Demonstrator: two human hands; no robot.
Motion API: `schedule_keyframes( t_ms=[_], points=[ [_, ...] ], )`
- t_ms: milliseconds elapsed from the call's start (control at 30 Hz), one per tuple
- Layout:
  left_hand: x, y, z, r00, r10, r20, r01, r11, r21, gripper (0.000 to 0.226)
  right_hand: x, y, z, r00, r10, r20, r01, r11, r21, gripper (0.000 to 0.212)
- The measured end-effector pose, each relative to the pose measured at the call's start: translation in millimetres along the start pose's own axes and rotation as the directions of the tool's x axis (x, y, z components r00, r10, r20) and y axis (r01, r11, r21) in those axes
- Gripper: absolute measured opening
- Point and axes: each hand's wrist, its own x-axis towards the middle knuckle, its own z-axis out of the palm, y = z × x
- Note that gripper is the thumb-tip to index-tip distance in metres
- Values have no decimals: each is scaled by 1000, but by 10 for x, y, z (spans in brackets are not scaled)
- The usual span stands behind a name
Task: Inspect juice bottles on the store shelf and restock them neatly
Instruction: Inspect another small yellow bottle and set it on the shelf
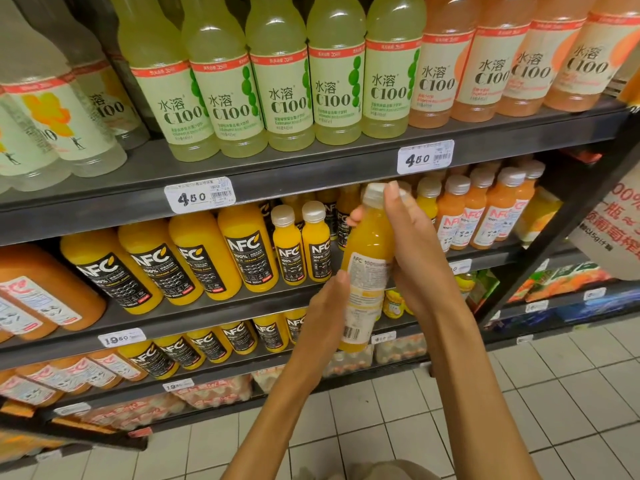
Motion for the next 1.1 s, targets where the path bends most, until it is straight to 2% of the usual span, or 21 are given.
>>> schedule_keyframes(
  t_ms=[67,133,200,233,300,400,500,567,633,733,800,900,1000,1067,1100],
  points=[
    [12,-40,-38,999,-26,25,29,991,-128,62,3,0,-14,999,18,45,-20,1000,24,43],
    [-3,-65,-84,982,-99,162,145,942,-302,72,3,2,-9,995,11,99,-19,997,79,45],
    [-26,-79,-95,940,-125,318,244,897,-369,75,1,25,12,987,15,161,-45,982,184,50],
    [-37,-82,-83,934,-137,329,264,886,-381,74,-6,38,24,985,19,173,-57,974,219,50],
    [-43,-87,-57,961,-173,214,242,901,-361,70,-24,65,41,990,25,141,-56,973,222,45],
    [-55,-43,-60,986,-151,-69,145,986,-84,56,-44,96,67,1000,5,22,-7,997,72,43],
    [-67,-59,-51,997,-1,-77,5,999,50,33,-61,115,96,998,23,-62,-23,1000,14,49],
    [-71,-86,-77,996,55,-65,-55,998,8,34,-87,136,79,996,75,-40,-72,994,78,53],
    [-67,-145,-132,1000,25,-1,-24,991,-128,50,-118,158,41,995,96,20,-98,986,136,48],
    [-95,-250,-188,977,-30,209,109,921,-375,66,-153,200,2,996,78,52,-86,981,176,43],
    [-97,-302,-173,959,-56,279,170,898,-405,70,-162,245,6,995,84,60,-96,969,226,45],
    [-53,-359,-105,979,-93,180,152,926,-346,67,-156,298,-1,995,81,57,-91,972,218,41],
    [33,-375,-76,999,-41,17,43,995,-95,47,-100,298,-94,998,34,58,-46,972,228,40],
    [113,-378,-46,1000,24,11,-24,999,-21,36,-40,271,-197,997,-2,72,-15,973,228,45],
    [167,-391,-18,998,53,19,-53,999,2,38,-2,257,-252,996,-10,92,-10,976,218,47]
  ],
)
